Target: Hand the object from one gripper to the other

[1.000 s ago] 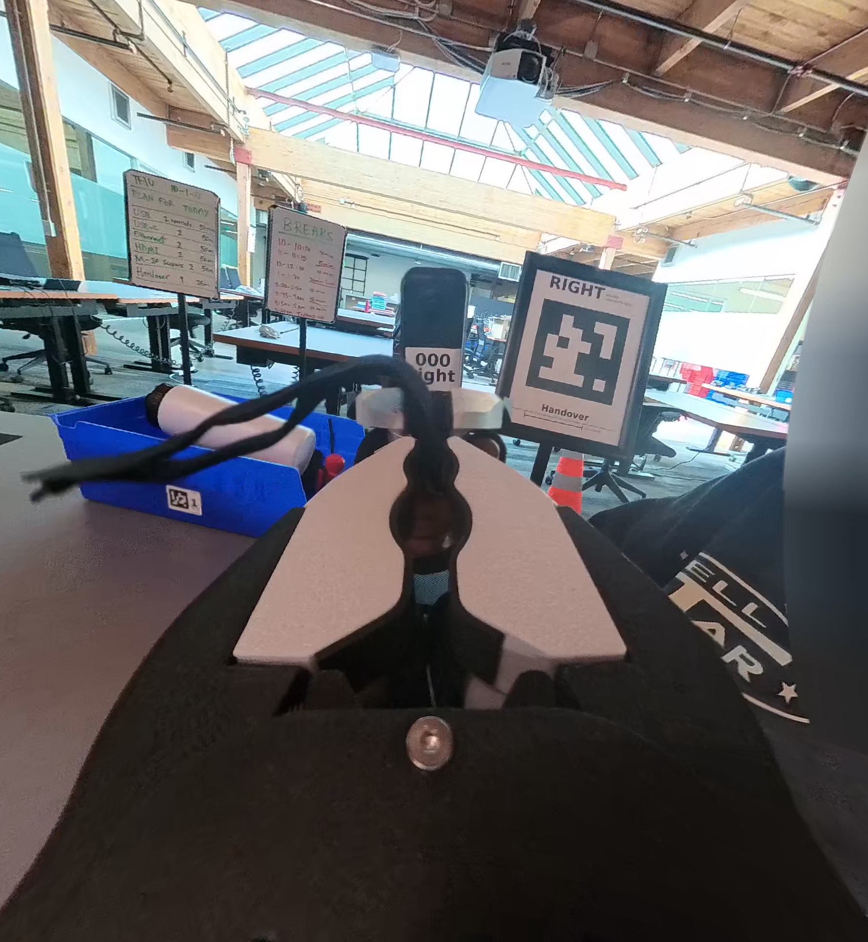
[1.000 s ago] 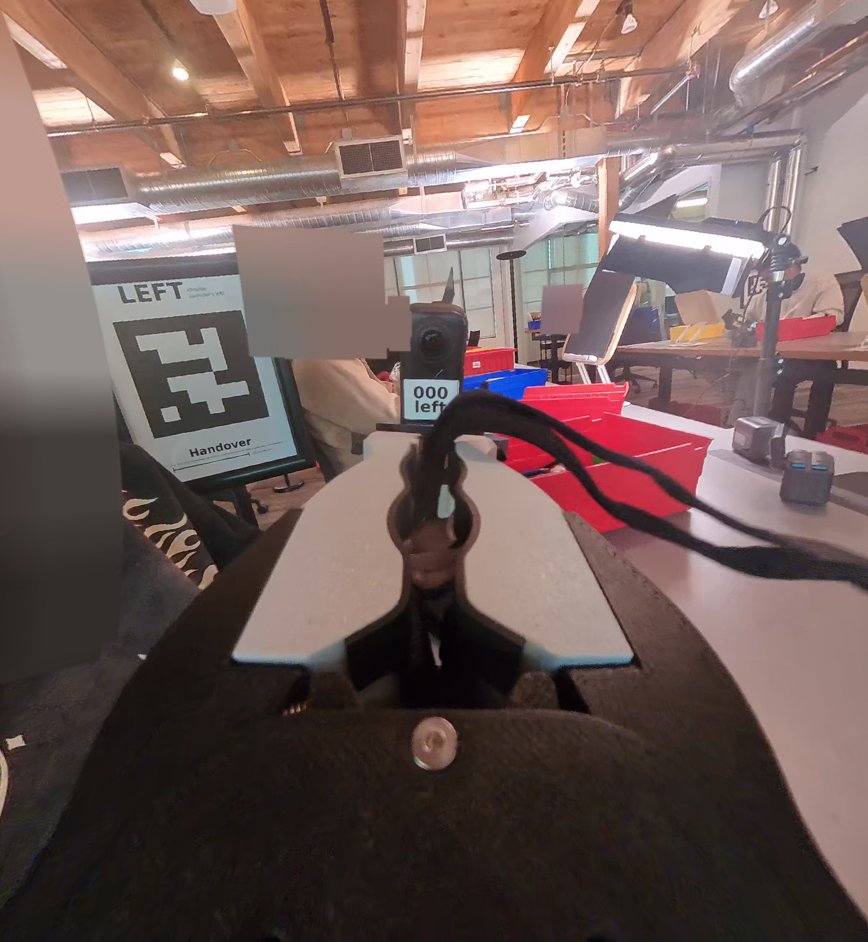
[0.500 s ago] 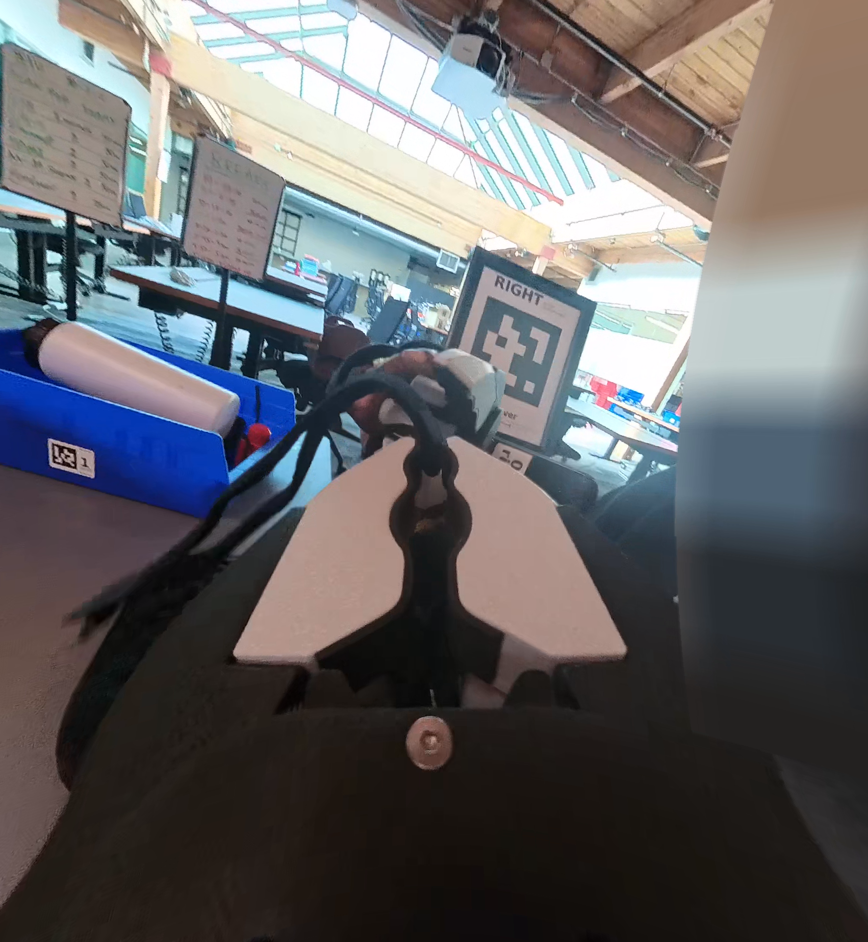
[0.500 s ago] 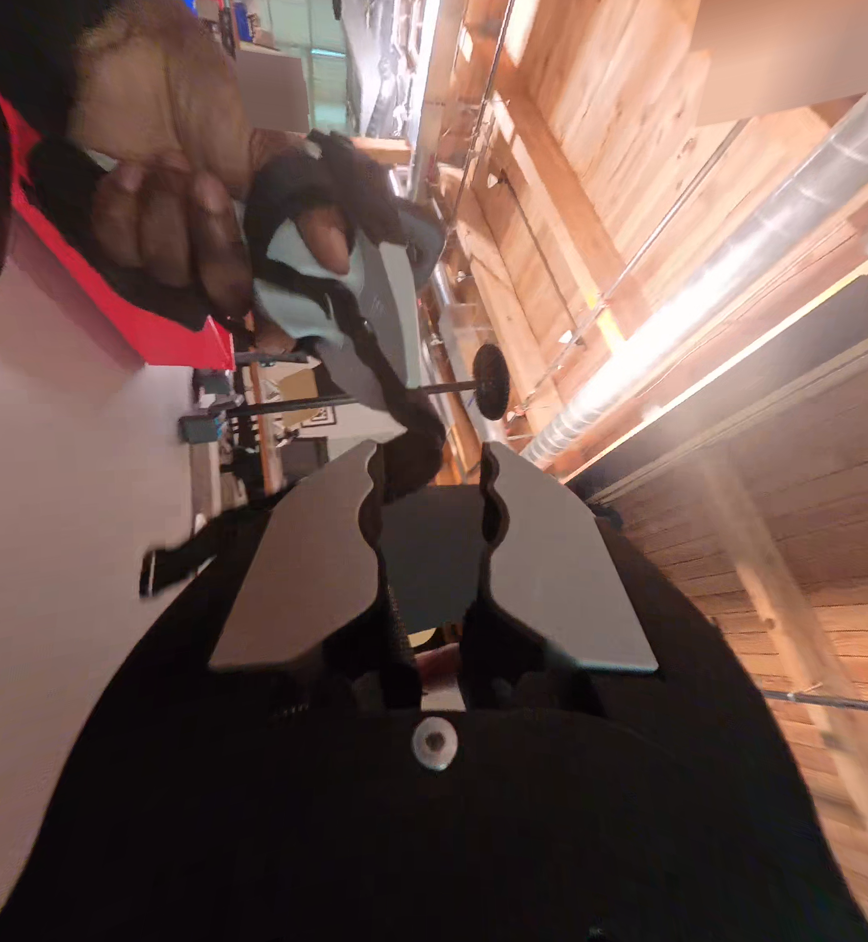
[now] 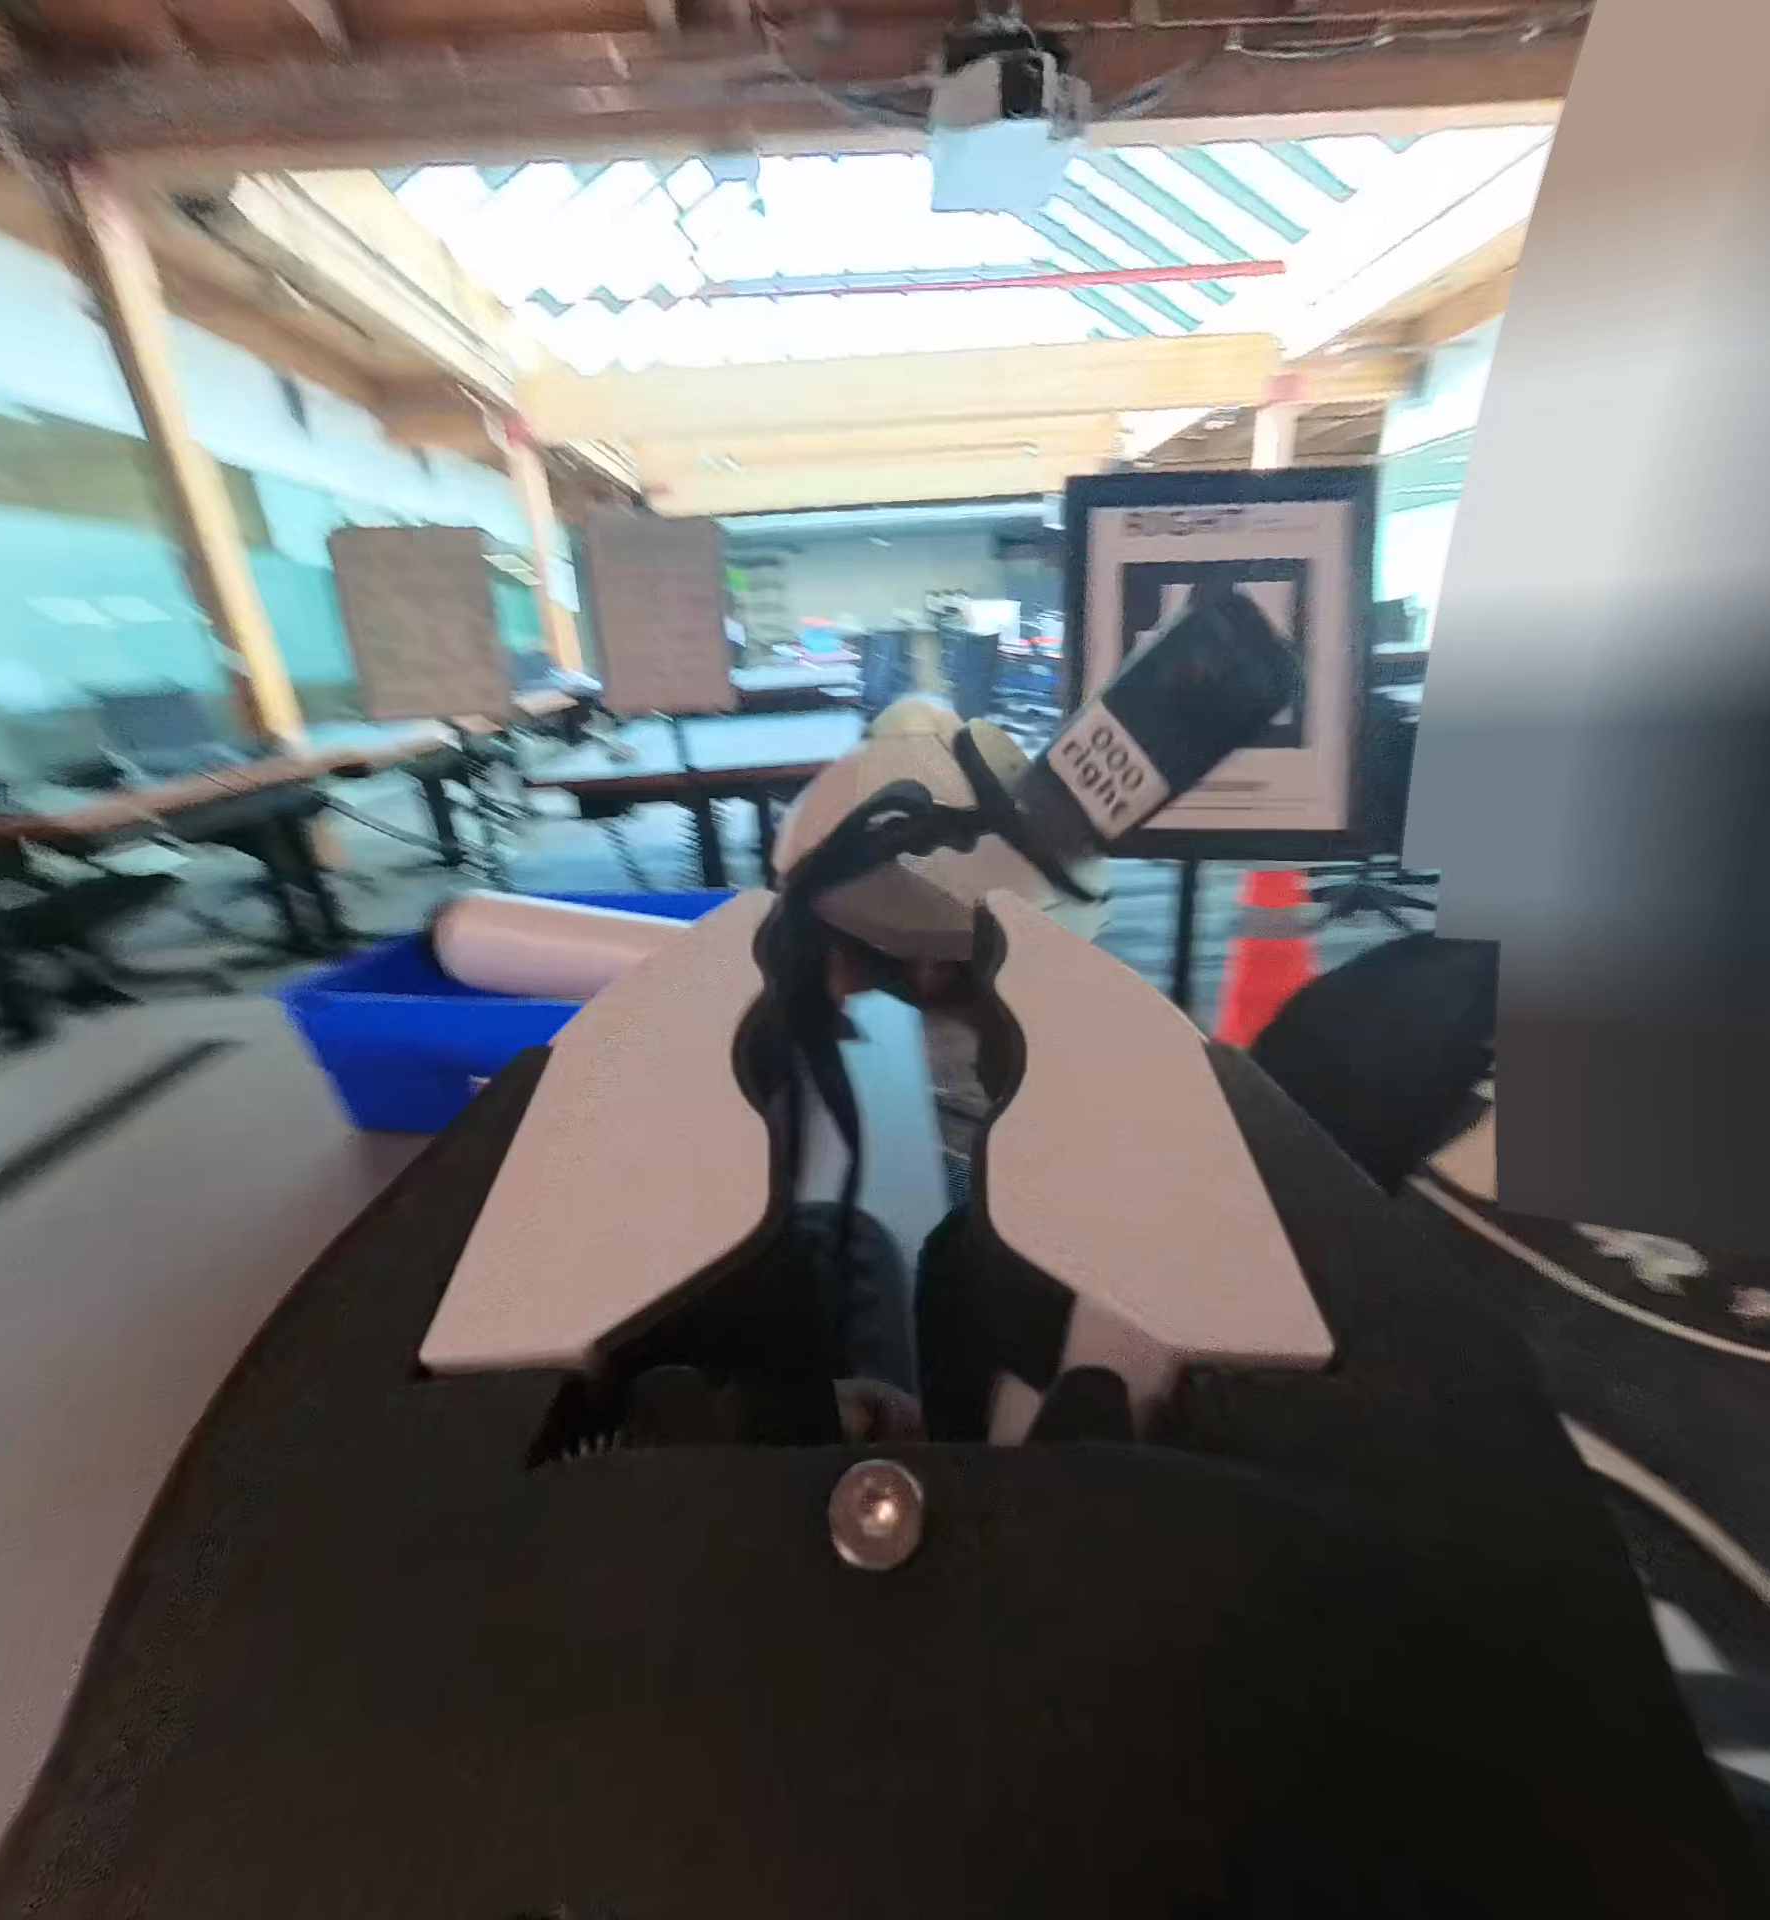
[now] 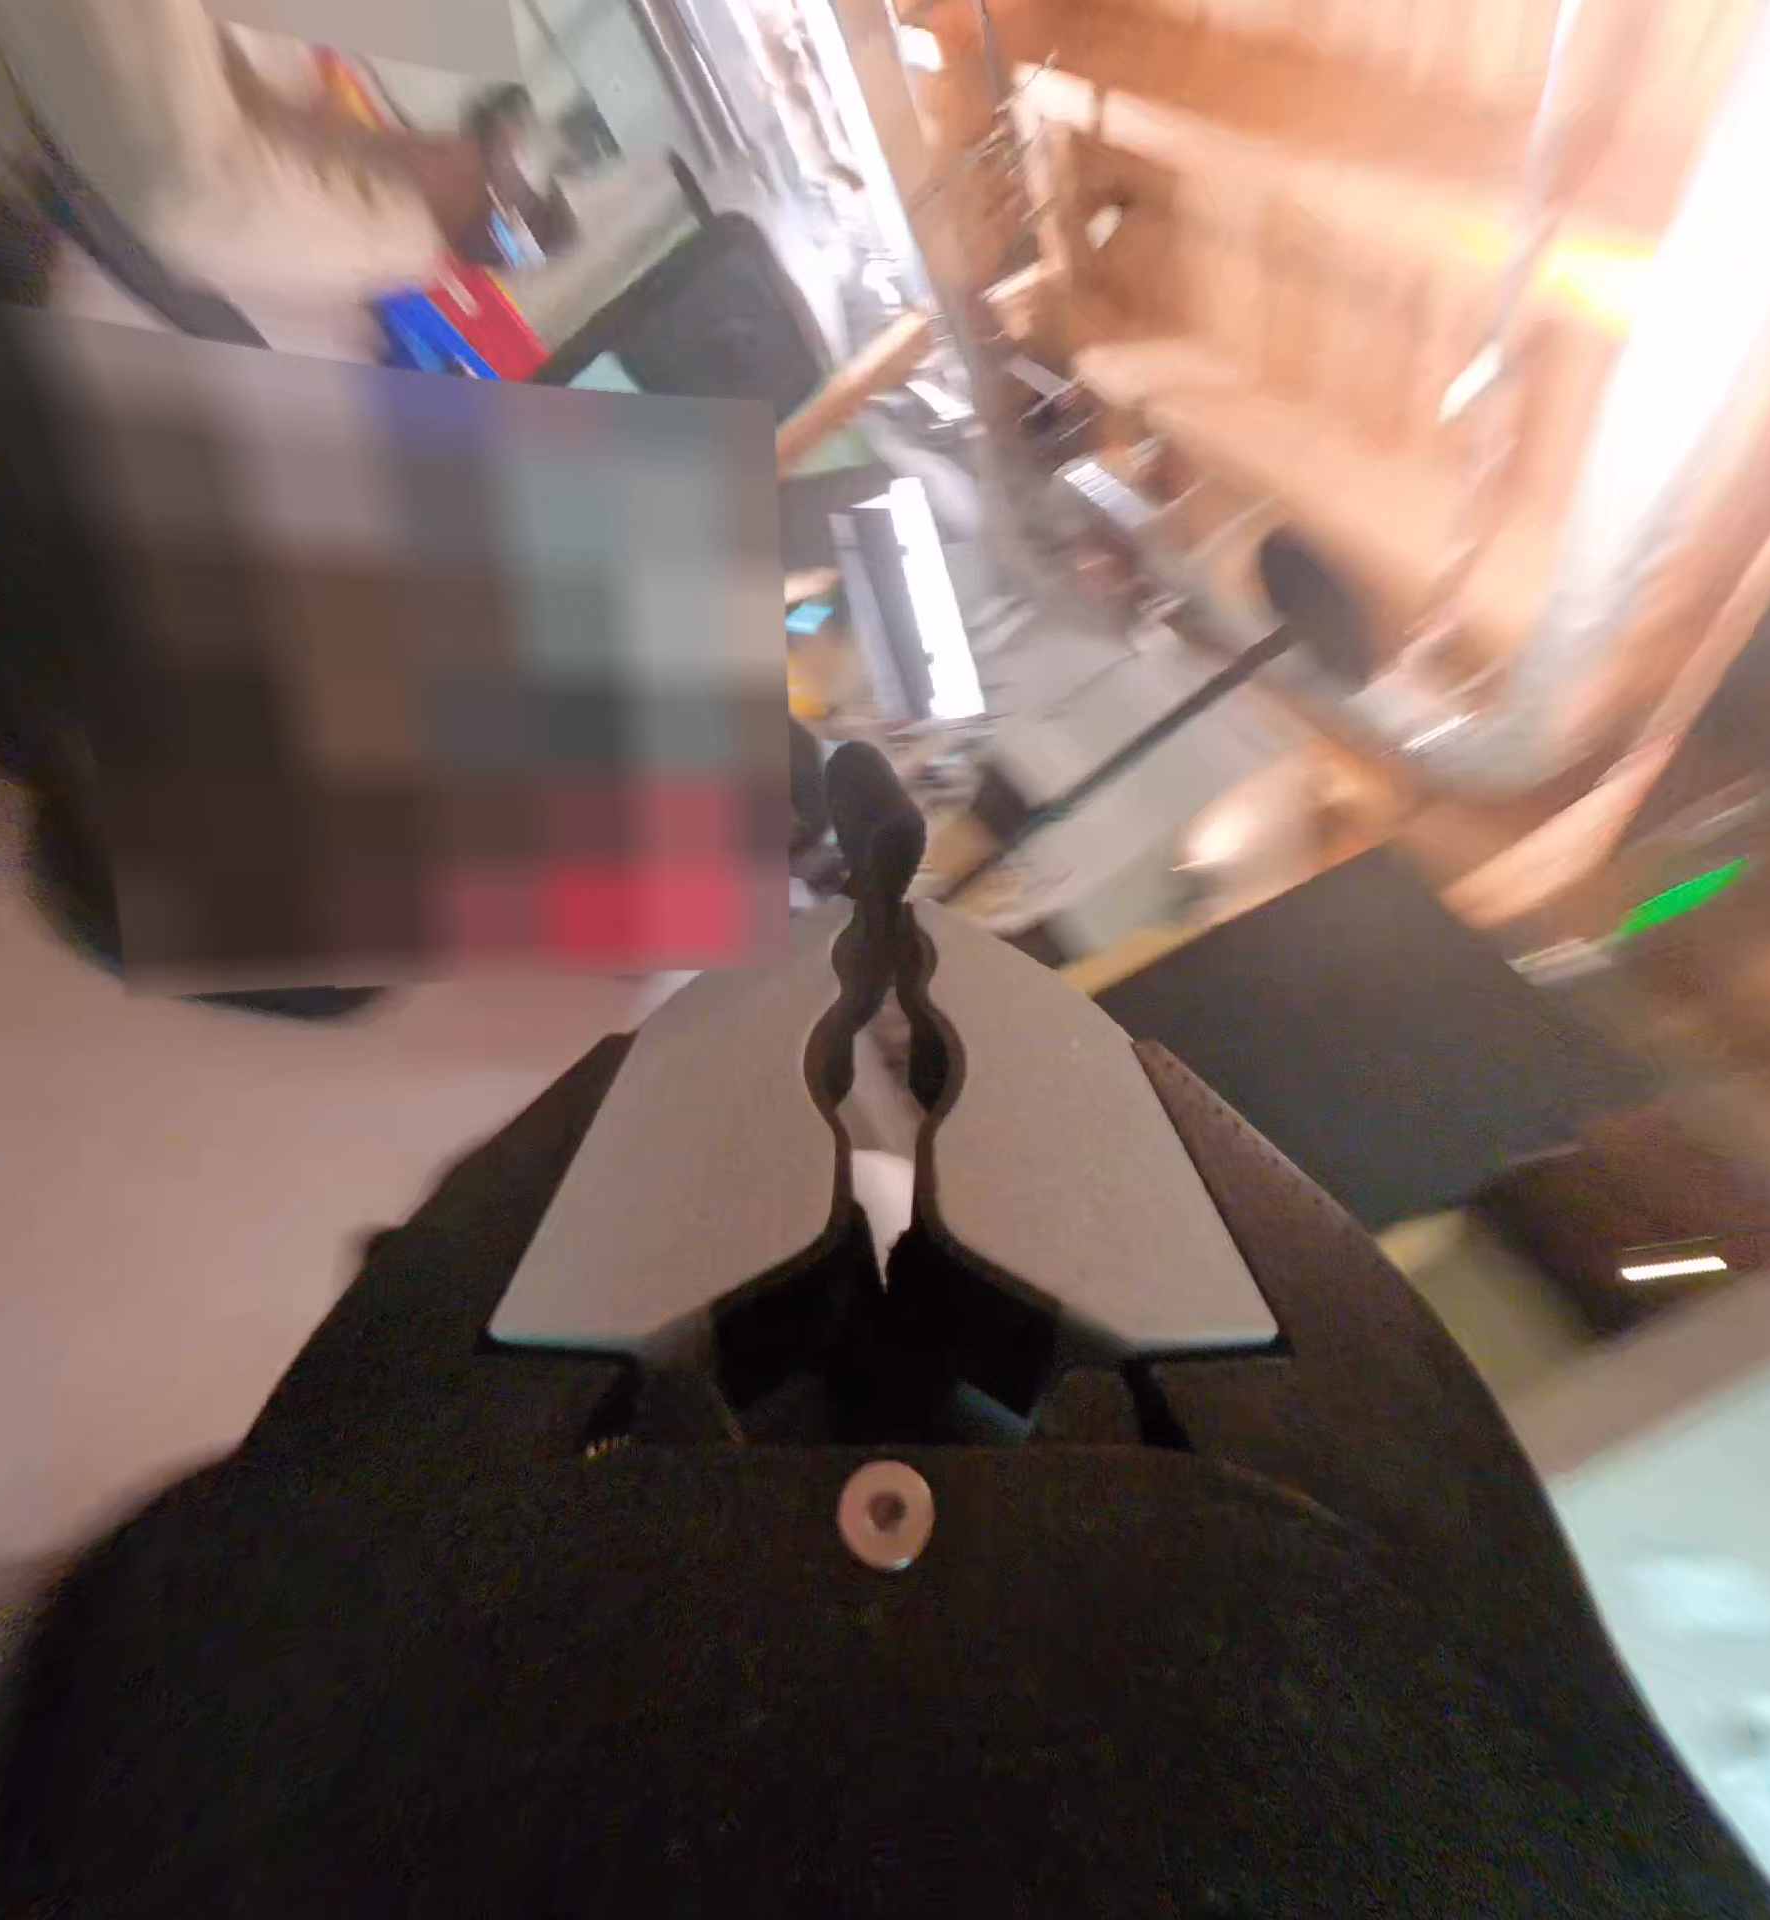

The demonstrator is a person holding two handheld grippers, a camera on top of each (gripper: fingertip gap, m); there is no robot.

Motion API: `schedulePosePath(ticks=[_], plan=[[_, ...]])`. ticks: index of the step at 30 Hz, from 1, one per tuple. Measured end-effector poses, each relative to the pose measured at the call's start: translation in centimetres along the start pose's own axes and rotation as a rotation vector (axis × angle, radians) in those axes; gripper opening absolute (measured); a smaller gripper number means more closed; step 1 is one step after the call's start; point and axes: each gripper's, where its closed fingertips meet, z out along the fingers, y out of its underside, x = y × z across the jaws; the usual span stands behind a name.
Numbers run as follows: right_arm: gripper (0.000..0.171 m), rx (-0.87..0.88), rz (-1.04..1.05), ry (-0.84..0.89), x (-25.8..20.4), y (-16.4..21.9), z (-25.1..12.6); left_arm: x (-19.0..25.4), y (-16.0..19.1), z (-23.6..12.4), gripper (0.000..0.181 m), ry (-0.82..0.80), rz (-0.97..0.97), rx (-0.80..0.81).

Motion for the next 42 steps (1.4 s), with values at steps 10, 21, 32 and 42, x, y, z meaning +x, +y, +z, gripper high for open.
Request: schedulePosePath(ticks=[10, 21, 32, 42], plan=[[0.006, 0.092, 0.883, -0.315, -1.0, -0.5, 0.2, -0.1, 2.8, 1.7, 0.014, -0.051, 0.074, -0.146], [0.006, 0.185, 1.179, -0.394, -1.4, -1.4, 0.9, 0.6, 2.7, 1.6, 0.006, 0.069, -0.114, -0.111], [0.003, 0.188, 1.058, -0.373, -1.0, -1.7, 0.2, -0.2, 1.2, 0.2, 0.019, 0.04, -0.068, -0.05], [0.002, 0.241, 1.115, -0.424, -1.3, -2.6, 0.2, 0.8, 1.1, 0.1, 0.006, 0.1, -0.035, -0.05]])
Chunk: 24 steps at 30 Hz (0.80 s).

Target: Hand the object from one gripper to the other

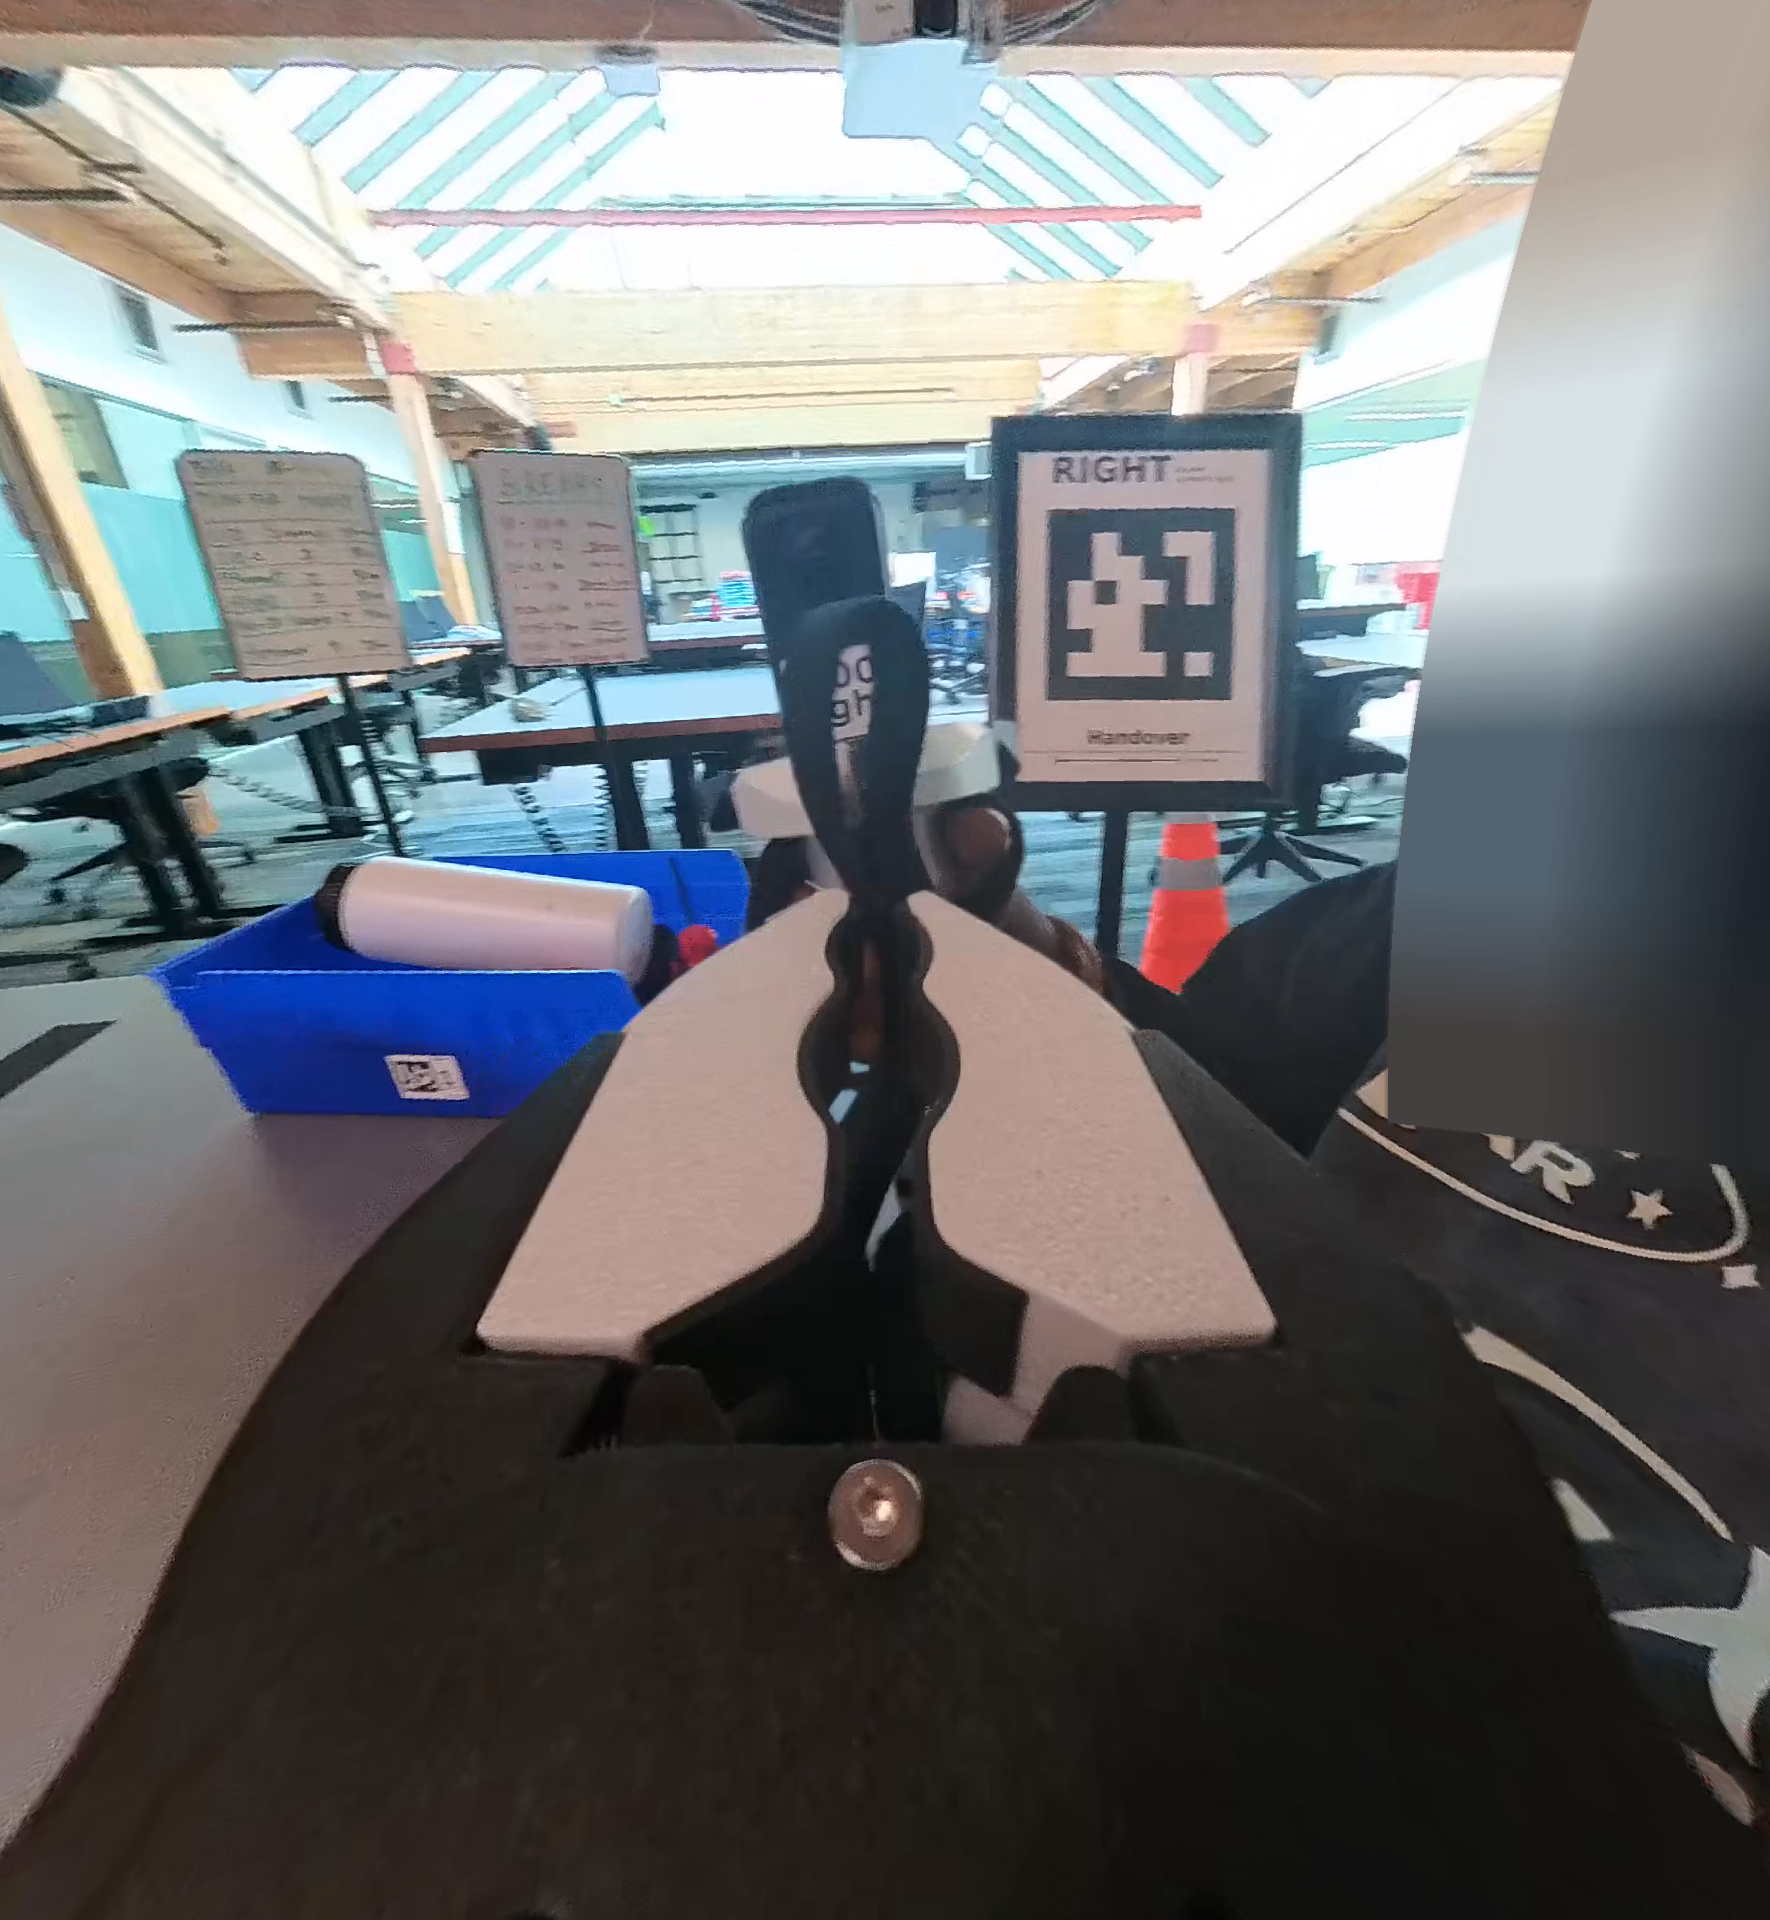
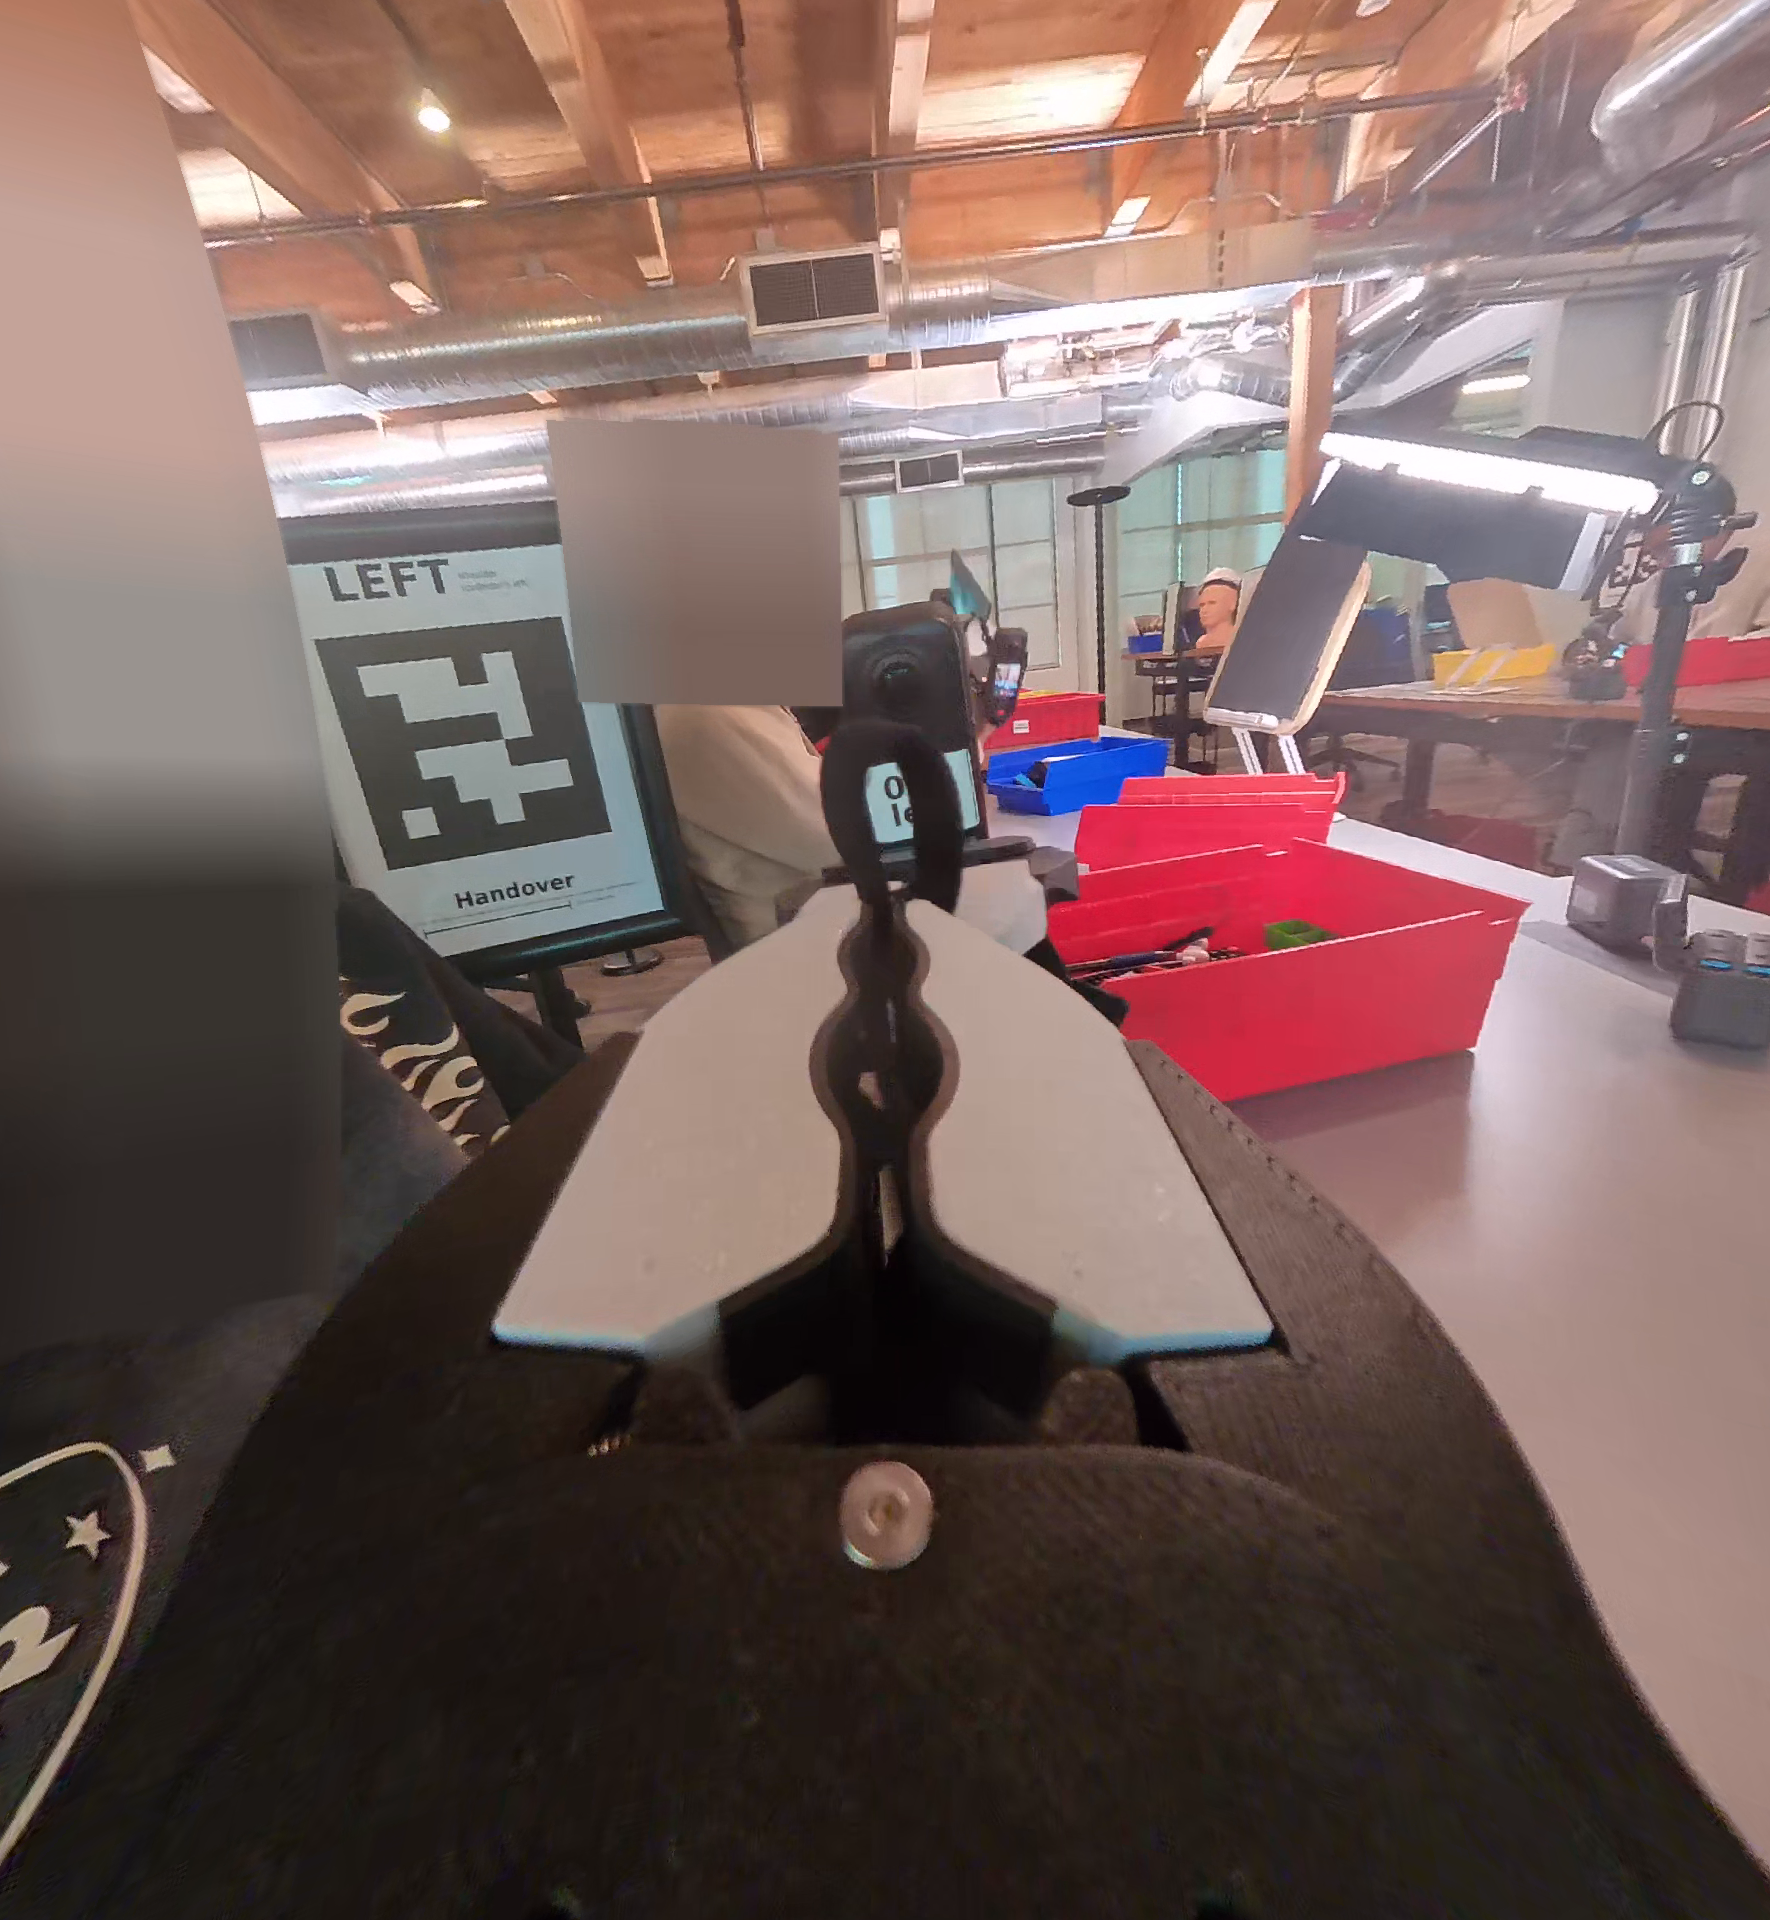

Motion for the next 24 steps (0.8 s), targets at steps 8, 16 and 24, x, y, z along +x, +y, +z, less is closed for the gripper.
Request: schedulePosePath(ticks=[8, 16, 24], plan=[[0.002, -0.006, -0.01, -0.003, -0.2, 0.2, 0.2, 1.3, 0.2, 0.1, 0.012, 0.123, -0.047, 0.007], [0.002, -0.047, -0.086, 0.062, 0.0, 0.7, 0.6, 1.4, 0.4, 0.2, 0.018, 0.133, -0.049, 0.001], [0.006, -0.112, -0.233, 0.174, 0.7, 1.2, 0.6, 1.3, 1.2, 0.6, 0.007, 0.11, 0.006, -0.032]])
